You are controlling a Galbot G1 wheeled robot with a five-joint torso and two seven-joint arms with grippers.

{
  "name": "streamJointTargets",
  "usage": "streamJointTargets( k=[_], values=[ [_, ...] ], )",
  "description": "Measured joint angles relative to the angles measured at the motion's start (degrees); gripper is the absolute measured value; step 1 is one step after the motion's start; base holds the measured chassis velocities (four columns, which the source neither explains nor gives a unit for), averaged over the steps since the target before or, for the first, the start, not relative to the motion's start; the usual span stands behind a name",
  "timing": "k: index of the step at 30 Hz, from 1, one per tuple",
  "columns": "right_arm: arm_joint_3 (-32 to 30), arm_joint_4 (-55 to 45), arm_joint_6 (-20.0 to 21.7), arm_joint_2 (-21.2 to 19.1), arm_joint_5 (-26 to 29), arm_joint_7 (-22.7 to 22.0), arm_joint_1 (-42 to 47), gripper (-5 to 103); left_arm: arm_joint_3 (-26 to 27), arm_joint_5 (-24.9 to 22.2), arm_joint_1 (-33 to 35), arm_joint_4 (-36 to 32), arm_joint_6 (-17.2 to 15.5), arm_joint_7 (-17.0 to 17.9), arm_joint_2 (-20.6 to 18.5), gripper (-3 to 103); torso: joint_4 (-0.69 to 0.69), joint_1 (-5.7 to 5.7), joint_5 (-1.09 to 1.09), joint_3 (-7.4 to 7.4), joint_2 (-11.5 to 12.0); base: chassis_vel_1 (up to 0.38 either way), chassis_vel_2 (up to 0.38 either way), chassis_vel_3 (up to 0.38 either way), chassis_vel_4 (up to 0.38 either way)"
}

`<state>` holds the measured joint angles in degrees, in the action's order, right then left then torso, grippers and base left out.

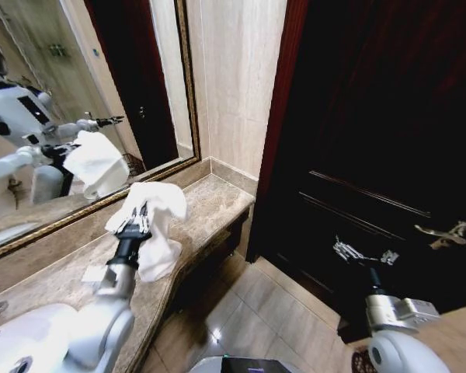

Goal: Discard the used towel into the hamper.

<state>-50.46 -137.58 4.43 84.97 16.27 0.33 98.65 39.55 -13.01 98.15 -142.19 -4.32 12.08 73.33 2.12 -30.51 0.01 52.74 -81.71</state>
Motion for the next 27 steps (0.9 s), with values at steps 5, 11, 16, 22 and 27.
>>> streamJointTargets(
  k=[5, 11, 16, 22, 27],
  values=[
    [-0.83, -0.93, 1.09, -0.1, 1.04, 0.61, 0.65, 100, -1.1, 0.15, -1.39, 0.14, -0.97, 0.04, -0.92, 6, -0.01, 0.0, -0.01, 0.01, 0.0, 0.0, 0.0, 0.0, 0.0],
    [-2.52, -1.11, 1.69, -0.82, 2.36, 0.93, 1.04, 100, -2.92, 0.99, -1.81, 1.12, -1.53, 0.04, -1.1, 6, -0.01, -0.02, -0.01, 0.02, 0.01, 0.0, 0.0, 0.0, 0.0],
    [-2.88, -1.36, 2.32, -1.42, 3.13, 0.88, 1.05, 100, -3.21, 1.92, -1.32, 1.47, -0.61, -0.18, -0.75, 6, -0.01, -0.03, 0.0, 0.02, 0.01, 0.052, -0.045, -0.064, 0.068],
    [-2.16, -1.51, 2.37, -1.34, 2.98, 0.82, 0.81, 100, -3.1, 2.1, -0.9, 1.02, -0.46, -0.19, -0.75, 6, 0.0, -0.01, 0.0, 0.01, 0.0, 0.116, -0.139, -0.169, 0.141],
    [-1.5, -1.51, 2.2, -0.88, 2.64, 0.85, 1.16, 100, -3.24, 2.76, 0.11, 0.53, 0.35, -0.51, -0.42, 6, -0.01, 0.01, 0.0, 0.0, 0.01, 0.244, -0.228, -0.242, 0.2]
  ],
)
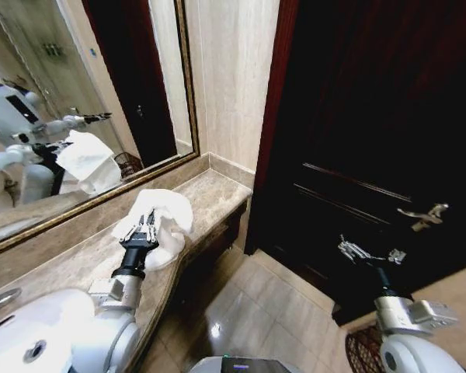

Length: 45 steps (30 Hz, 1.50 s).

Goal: Discard the used towel into the hamper.

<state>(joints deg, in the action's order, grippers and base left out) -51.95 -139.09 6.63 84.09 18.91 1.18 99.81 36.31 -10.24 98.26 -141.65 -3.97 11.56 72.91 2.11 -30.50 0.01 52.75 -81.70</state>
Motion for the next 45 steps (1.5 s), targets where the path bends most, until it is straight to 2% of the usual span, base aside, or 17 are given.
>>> streamJointTargets(
  k=[11, 17, 35, 45],
  values=[
    [0.05, -0.11, -1.51, 0.29, -0.11, 0.04, 1.26, 100, -0.18, 0.67, 0.41, -0.08, 1.07, -0.02, 0.24, 6, 0.01, 0.01, -0.01, 0.0, -0.01, 0.286, -0.309, -0.246, 0.266],
    [0.02, 0.11, -2.91, 0.6, -0.01, -0.03, 1.7, 100, -0.44, 2.31, 0.42, 0.7, 1.57, -1.13, 0.7, 6, 0.02, 0.05, -0.01, -0.01, -0.04, 0.213, -0.201, -0.195, 0.197],
    [0.23, -0.21, -3.06, 0.66, 0.03, -0.4, 1.1, 100, -0.92, 2.78, 0.42, 1.56, 2.99, -2.0, 1.25, 6, 0.01, -0.02, -0.01, 0.01, 0.02, -0.047, -0.019, -0.022, -0.054],
    [0.24, -0.3, -3.04, 1.19, 0.01, -0.43, 1.81, 100, -1.59, 2.32, 0.4, 2.91, 4.11, -4.62, 1.33, 6, 0.01, -0.01, -0.01, 0.0, 0.0, -0.085, -0.1, -0.108, -0.09]
  ],
)
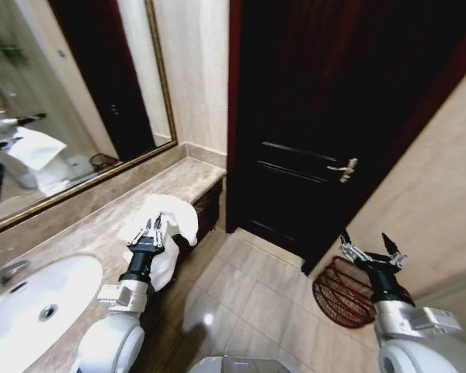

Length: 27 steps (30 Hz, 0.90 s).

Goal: Discard the used towel into the hamper.

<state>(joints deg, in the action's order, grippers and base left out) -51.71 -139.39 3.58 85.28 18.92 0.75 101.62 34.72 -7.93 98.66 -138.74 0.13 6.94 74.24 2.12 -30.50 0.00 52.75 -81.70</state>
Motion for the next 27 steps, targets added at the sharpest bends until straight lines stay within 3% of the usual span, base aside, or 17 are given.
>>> streamJointTargets(
  k=[18, 27],
  values=[
    [0.55, -0.15, 0.74, 1.17, -1.61, -0.44, 0.16, 100, -0.24, -2.03, -0.52, 3.64, 2.99, -2.88, -0.07, 6, 0.0, -0.01, -0.01, 0.0, -0.01, -0.123, -0.122, -0.119, -0.123],
    [1.38, -0.4, 1.28, 1.51, -2.57, -1.58, -0.09, 100, -0.22, -4.23, -0.47, 6.36, 7.02, -6.07, 0.45, 6, -0.02, 0.06, 0.0, -0.1, 0.24, -0.07, -0.126, -0.125, -0.071]
  ],
)
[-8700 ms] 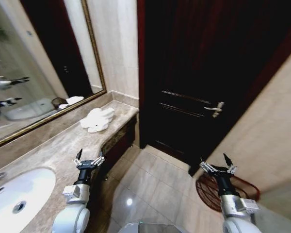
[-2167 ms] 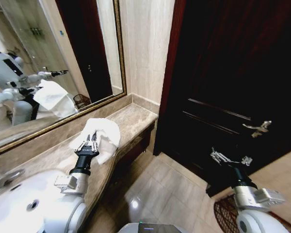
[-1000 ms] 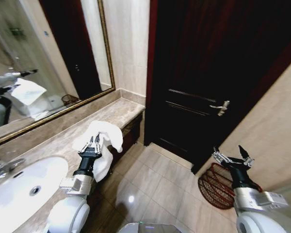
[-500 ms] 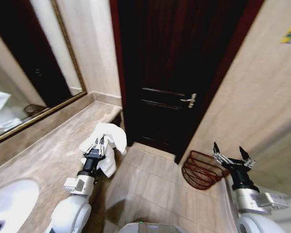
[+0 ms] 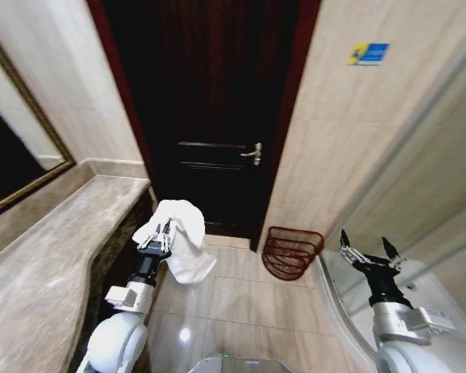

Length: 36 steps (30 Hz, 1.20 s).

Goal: Discard the used towel into the hamper.

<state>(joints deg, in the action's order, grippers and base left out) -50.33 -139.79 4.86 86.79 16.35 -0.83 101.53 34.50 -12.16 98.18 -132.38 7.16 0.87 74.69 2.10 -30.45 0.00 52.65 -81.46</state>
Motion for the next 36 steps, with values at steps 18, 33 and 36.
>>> streamJointTargets(
  k=[18, 33, 36],
  values=[
    [0.28, 0.19, -1.26, 0.53, -0.16, -0.19, 0.36, 100, 0.32, 0.57, 0.34, 2.97, 3.91, -2.04, 0.88, 6, 0.01, 2.26, 0.0, -2.64, 4.94, 0.024, -0.033, -0.033, 0.034],
    [0.02, 0.16, -1.93, 0.74, -0.03, -0.37, 0.82, 100, 0.61, 2.26, 0.8, 4.47, 5.19, -2.22, 1.61, 6, 0.01, 4.45, 0.0, -5.23, 9.69, -0.005, -0.003, -0.004, -0.007],
    [-0.04, 0.16, -2.28, 0.99, 0.0, -0.53, 1.01, 100, 0.41, 2.35, 0.54, 4.61, 5.19, -2.21, 1.61, 6, 0.01, 5.04, 0.0, -5.94, 11.0, -0.031, -0.039, -0.048, -0.057]
  ],
)
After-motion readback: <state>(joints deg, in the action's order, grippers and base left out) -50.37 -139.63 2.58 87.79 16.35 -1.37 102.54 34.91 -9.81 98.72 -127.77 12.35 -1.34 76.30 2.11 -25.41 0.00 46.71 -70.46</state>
